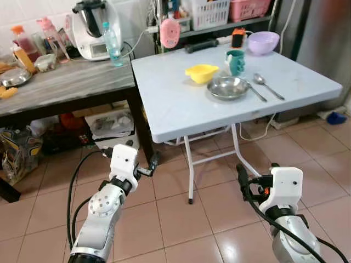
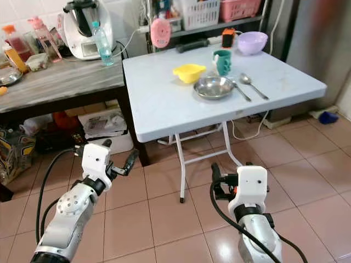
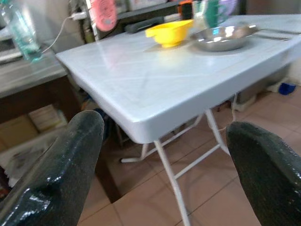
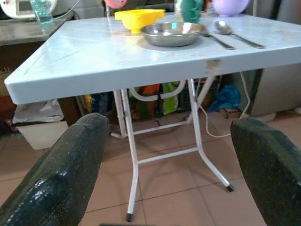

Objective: Setting the table

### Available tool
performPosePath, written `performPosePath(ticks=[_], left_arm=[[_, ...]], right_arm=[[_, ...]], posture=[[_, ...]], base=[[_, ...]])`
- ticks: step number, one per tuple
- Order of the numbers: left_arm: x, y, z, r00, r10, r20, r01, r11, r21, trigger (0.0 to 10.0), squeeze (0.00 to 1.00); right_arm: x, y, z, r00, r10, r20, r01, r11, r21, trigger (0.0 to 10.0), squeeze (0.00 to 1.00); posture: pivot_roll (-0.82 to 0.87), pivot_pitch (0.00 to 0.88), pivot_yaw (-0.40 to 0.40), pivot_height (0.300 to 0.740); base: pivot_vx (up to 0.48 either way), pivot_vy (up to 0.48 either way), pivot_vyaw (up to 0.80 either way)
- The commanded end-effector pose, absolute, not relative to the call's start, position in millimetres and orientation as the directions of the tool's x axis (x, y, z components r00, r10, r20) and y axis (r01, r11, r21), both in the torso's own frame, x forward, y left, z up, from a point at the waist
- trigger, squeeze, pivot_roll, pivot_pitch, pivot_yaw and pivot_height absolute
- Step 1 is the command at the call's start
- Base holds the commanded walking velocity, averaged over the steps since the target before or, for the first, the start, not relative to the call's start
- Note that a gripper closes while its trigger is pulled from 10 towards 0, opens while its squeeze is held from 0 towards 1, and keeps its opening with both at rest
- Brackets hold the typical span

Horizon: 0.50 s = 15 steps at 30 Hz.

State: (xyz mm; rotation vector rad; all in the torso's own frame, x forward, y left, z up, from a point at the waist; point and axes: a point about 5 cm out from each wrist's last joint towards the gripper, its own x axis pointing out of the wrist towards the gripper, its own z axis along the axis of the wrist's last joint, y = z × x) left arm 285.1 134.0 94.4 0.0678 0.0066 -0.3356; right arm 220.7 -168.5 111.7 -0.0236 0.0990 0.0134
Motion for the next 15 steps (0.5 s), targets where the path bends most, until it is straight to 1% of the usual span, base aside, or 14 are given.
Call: performPosePath(ticks=[1, 15], left_arm=[[285.3, 145.6, 94.6, 0.952, -0.304, -0.025, 0.305, 0.949, 0.080, 10.0, 0.00], [284.7, 144.5, 94.6, 0.953, -0.301, -0.023, 0.302, 0.950, 0.075, 10.0, 0.00]], right_arm=[[223.0, -160.5, 114.0, 0.995, 0.042, -0.086, -0.044, 0.999, -0.013, 10.0, 0.00], [225.4, -157.5, 116.4, 0.995, 0.070, -0.072, -0.073, 0.997, -0.040, 10.0, 0.00]], posture=[[-0.15, 0.000, 0.101, 0.740], [-0.14, 0.000, 0.092, 0.740]], base=[[0.480, 0.000, 0.00], [0.480, 0.000, 0.00]])
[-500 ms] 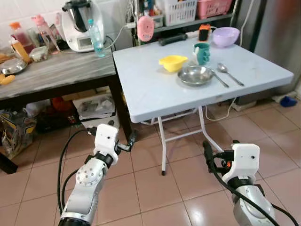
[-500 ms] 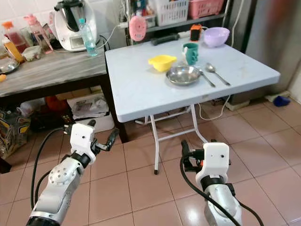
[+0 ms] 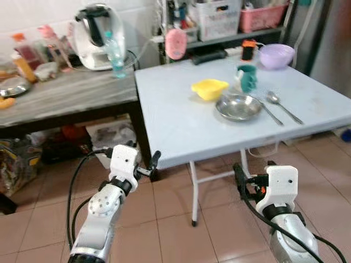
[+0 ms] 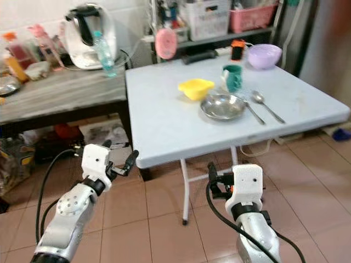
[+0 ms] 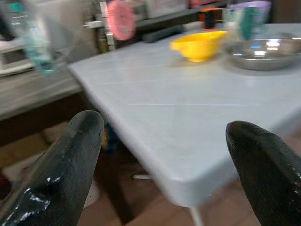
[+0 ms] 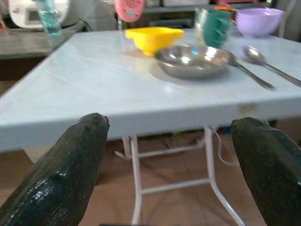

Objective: Setting the table

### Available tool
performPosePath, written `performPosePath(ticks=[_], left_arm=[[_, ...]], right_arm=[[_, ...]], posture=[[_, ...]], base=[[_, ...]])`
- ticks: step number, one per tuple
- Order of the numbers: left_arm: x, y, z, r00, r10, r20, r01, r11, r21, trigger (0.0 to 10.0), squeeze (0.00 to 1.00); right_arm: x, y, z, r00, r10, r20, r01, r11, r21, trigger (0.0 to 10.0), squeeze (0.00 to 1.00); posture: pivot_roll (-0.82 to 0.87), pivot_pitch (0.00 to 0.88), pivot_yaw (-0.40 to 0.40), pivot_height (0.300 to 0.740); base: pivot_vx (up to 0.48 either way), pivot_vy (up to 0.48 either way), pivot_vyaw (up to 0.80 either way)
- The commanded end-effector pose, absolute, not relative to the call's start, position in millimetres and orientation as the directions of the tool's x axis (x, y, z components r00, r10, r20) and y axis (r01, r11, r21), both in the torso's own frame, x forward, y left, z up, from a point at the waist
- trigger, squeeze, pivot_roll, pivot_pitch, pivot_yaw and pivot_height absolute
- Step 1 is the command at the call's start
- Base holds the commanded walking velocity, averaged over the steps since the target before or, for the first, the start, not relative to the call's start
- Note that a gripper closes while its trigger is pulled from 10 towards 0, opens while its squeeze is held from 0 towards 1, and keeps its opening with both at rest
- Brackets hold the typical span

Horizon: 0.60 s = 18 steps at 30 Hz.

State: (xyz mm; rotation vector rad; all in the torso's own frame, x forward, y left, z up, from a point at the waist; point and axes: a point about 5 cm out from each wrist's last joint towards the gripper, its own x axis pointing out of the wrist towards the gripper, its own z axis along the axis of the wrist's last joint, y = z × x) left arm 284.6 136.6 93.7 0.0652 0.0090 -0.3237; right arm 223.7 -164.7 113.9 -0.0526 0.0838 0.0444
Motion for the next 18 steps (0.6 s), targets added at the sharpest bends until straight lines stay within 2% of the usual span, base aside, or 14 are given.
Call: performPosePath(ticks=[1, 5, 11, 18], left_arm=[[284.8, 144.1, 94.5, 0.953, -0.301, -0.024, 0.302, 0.950, 0.075, 10.0, 0.00], [284.5, 141.8, 93.7, 0.957, -0.289, -0.025, 0.290, 0.955, 0.065, 10.0, 0.00], [279.9, 139.8, 88.5, 0.953, -0.300, -0.041, 0.302, 0.952, 0.057, 10.0, 0.00], [287.4, 138.7, 91.5, 0.950, -0.310, -0.046, 0.312, 0.948, 0.057, 10.0, 0.00]], right_arm=[[225.6, -157.7, 116.6, 0.995, 0.071, -0.071, -0.074, 0.996, -0.041, 10.0, 0.00], [227.0, -159.6, 118.0, 0.994, 0.079, -0.070, -0.083, 0.995, -0.050, 10.0, 0.00], [226.0, -160.0, 117.8, 0.995, 0.070, -0.076, -0.074, 0.996, -0.054, 10.0, 0.00], [223.2, -156.8, 116.5, 0.995, 0.061, -0.076, -0.066, 0.996, -0.058, 10.0, 0.00]], posture=[[-0.14, 0.000, 0.091, 0.740], [-0.16, 0.000, 0.079, 0.740], [-0.17, 0.000, 0.093, 0.740], [-0.19, 0.000, 0.117, 0.740]], base=[[0.480, 0.000, 0.00], [0.371, 0.000, 0.00], [0.000, 0.000, 0.00], [0.000, 0.000, 0.00]])
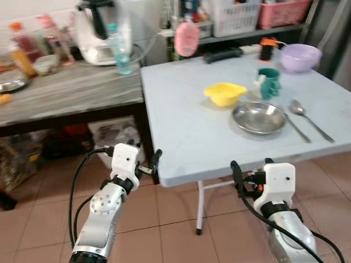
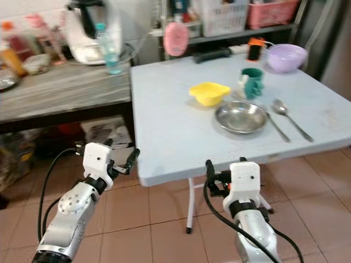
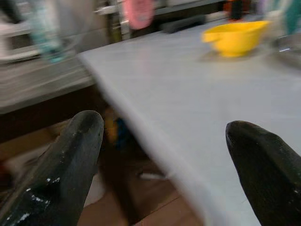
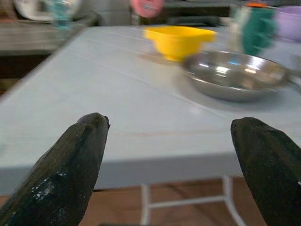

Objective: Setting the table

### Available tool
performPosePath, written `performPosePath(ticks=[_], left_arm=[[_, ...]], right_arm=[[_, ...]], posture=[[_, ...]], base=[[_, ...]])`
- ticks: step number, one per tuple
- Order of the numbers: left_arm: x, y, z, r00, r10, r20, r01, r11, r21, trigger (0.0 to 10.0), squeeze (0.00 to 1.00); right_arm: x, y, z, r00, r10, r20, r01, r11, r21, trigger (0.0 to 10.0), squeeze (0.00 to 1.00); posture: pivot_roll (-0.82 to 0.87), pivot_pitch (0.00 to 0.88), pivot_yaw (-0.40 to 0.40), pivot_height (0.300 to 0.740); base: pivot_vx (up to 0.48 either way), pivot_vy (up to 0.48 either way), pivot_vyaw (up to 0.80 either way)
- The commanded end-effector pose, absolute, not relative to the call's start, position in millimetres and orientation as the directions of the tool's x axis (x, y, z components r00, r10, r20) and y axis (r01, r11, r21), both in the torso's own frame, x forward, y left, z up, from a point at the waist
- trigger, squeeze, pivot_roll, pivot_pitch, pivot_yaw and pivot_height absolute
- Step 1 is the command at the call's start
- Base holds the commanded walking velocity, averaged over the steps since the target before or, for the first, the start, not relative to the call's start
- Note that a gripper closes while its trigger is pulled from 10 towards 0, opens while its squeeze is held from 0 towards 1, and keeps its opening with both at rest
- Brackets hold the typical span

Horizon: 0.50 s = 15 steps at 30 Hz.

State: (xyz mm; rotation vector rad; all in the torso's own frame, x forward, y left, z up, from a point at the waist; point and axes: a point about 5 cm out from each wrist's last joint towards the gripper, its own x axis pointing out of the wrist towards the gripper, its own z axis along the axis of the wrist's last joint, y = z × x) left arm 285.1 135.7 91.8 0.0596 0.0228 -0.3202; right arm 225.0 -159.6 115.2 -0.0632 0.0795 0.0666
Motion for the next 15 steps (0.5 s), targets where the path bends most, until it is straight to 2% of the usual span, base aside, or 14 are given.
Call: performPosePath(ticks=[1, 8, 15], left_arm=[[287.4, 138.2, 91.9, 0.948, -0.316, -0.045, 0.318, 0.946, 0.059, 10.0, 0.00], [291.6, 135.5, 96.5, 0.942, -0.333, -0.039, 0.335, 0.939, 0.077, 10.0, 0.00], [290.5, 133.9, 95.9, 0.943, -0.329, -0.039, 0.331, 0.941, 0.065, 10.0, 0.00]], right_arm=[[223.2, -156.8, 116.5, 0.995, 0.058, -0.075, -0.063, 0.996, -0.060, 10.0, 0.00], [220.8, -156.4, 113.0, 0.996, 0.044, -0.077, -0.048, 0.997, -0.058, 10.0, 0.00], [224.4, -158.2, 117.2, 0.997, 0.053, -0.061, -0.057, 0.996, -0.075, 10.0, 0.00]], posture=[[-0.19, 0.000, 0.123, 0.740], [-0.18, 0.000, 0.131, 0.740], [-0.18, 0.000, 0.120, 0.740]], base=[[0.000, 0.000, 0.00], [0.000, 0.000, 0.00], [0.000, 0.000, 0.50]])
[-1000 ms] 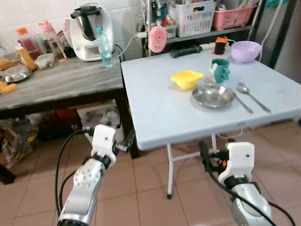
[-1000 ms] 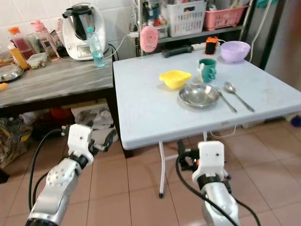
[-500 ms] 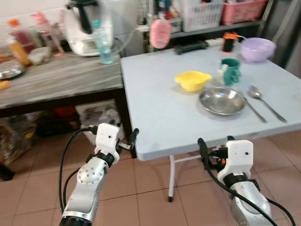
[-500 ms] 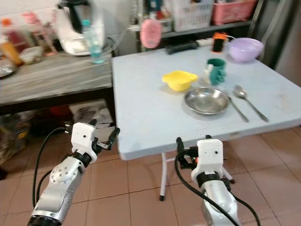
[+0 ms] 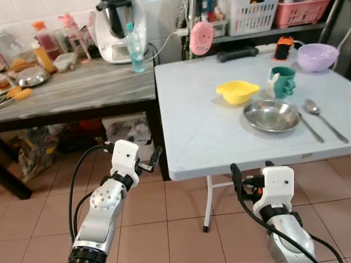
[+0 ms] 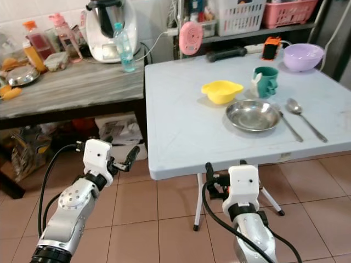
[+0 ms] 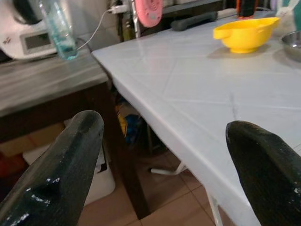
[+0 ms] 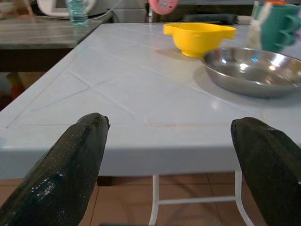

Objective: Setting the table

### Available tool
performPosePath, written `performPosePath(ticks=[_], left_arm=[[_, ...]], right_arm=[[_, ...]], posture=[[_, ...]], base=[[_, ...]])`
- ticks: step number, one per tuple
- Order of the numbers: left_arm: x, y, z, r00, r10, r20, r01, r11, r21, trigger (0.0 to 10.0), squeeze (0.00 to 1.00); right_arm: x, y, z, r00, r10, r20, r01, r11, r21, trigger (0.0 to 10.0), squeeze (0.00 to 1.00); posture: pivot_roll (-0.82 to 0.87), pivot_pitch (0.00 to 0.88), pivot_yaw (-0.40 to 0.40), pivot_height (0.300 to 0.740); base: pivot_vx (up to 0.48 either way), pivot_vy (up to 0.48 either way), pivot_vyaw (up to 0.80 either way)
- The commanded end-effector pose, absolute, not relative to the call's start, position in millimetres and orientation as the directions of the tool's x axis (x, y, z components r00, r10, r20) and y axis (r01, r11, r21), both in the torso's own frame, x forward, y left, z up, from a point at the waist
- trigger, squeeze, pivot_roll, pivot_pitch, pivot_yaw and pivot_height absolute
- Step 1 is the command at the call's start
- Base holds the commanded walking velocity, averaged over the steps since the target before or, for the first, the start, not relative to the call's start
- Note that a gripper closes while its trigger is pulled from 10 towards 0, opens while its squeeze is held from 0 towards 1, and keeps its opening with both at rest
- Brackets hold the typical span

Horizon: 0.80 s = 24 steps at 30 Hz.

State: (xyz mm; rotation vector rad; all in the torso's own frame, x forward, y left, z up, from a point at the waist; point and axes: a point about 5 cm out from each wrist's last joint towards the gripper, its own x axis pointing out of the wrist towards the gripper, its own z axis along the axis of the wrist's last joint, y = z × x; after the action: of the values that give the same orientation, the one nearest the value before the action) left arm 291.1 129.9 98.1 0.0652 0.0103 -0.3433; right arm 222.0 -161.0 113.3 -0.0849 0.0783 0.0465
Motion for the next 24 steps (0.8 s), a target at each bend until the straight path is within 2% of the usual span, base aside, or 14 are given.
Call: performPosePath(ticks=[1, 8, 14, 19, 24], left_arm=[[290.3, 134.1, 96.7, 0.947, -0.321, -0.036, 0.322, 0.945, 0.055, 10.0, 0.00], [288.5, 143.4, 94.6, 0.961, -0.273, -0.037, 0.275, 0.959, 0.073, 10.0, 0.00], [277.2, 149.7, 85.0, 0.983, -0.175, -0.046, 0.177, 0.983, 0.051, 10.0, 0.00], [271.1, 149.4, 80.8, 0.991, -0.124, -0.047, 0.126, 0.992, 0.033, 10.0, 0.00], [270.1, 153.0, 80.8, 0.995, -0.086, -0.043, 0.087, 0.996, 0.028, 10.0, 0.00]], right_arm=[[225.5, -159.8, 118.1, 0.997, 0.050, -0.060, -0.054, 0.995, -0.078, 10.0, 0.00], [229.2, -162.0, 122.1, 0.997, 0.055, -0.055, -0.059, 0.995, -0.086, 10.0, 0.00], [234.2, -163.4, 124.8, 0.989, 0.127, -0.078, -0.136, 0.983, -0.124, 10.0, 0.00], [239.1, -163.7, 128.0, 0.982, 0.165, -0.086, -0.176, 0.974, -0.139, 10.0, 0.00], [242.7, -162.1, 129.8, 0.979, 0.184, -0.089, -0.196, 0.970, -0.143, 10.0, 0.00]], posture=[[-0.18, 0.000, 0.116, 0.740], [-0.16, 0.000, 0.086, 0.740], [-0.14, 0.000, -0.015, 0.740], [-0.12, 0.000, -0.063, 0.740], [-0.12, 0.000, -0.070, 0.740]], base=[[0.000, 0.000, 0.51], [0.000, 0.000, 0.13], [0.000, 0.000, 0.00], [0.000, 0.000, 0.00], [0.000, 0.000, 0.00]])
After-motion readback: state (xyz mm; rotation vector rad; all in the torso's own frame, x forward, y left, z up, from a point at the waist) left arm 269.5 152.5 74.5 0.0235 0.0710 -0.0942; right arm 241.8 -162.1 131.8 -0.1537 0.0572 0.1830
